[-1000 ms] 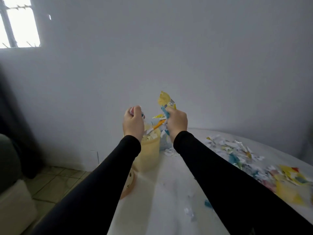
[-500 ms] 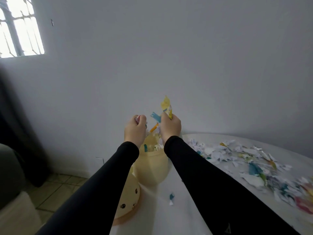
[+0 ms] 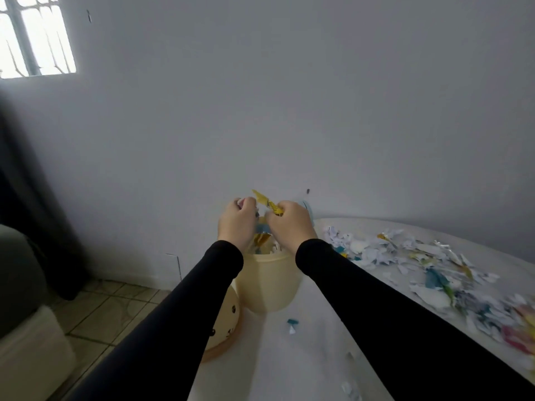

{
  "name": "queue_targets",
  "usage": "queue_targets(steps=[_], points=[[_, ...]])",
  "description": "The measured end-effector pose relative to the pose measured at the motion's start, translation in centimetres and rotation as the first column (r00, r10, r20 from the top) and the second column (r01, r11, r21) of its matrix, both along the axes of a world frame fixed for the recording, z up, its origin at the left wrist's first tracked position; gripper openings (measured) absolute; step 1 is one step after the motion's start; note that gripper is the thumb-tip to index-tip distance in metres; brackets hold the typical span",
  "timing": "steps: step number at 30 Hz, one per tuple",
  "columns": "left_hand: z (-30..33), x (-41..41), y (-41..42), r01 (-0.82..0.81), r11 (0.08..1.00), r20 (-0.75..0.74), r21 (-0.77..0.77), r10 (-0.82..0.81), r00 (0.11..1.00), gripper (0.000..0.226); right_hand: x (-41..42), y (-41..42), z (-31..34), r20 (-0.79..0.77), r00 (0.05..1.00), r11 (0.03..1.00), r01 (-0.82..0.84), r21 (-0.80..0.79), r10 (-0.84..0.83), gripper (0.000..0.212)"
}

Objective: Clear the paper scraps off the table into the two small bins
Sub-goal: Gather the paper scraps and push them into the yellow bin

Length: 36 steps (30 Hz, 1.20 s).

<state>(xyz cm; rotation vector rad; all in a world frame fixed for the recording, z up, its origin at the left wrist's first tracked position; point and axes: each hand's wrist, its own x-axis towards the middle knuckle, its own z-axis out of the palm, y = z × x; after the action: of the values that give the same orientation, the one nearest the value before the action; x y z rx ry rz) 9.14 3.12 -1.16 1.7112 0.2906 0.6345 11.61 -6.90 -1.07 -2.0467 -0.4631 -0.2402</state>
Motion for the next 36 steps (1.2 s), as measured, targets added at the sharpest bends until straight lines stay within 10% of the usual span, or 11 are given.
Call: queue_targets(steps=[11,21,27,36], points=[[-0.3,-1.4,0.3,0.097,0.957,-0.026,0.274,-0.093,0.995,0.035,-1.1,-0.5,-0.1,-0.026,0.974,0.899,-0.219,-0.379,0.226,0.017],[0.5,-1.7,0.1,0.219,0.958,-0.174,0.185,-0.187,0.967,0.045,-1.2,-1.9,-0.4,0.063,0.969,0.864,-0.183,-0.47,0.239,0.034],[0.7,-1.6,0.7,0.273,0.934,-0.25,0.232,-0.214,0.944,0.011,-0.8,-1.5,-0.4,0.157,0.963,0.69,-0.039,-0.722,0.218,0.034],[0.8,-1.8,1.6,0.298,0.919,-0.239,0.259,-0.238,0.941,0.02,-0.4,-3.8,-1.1,0.268,0.95,0.959,-0.084,-0.27,0.159,0.056]])
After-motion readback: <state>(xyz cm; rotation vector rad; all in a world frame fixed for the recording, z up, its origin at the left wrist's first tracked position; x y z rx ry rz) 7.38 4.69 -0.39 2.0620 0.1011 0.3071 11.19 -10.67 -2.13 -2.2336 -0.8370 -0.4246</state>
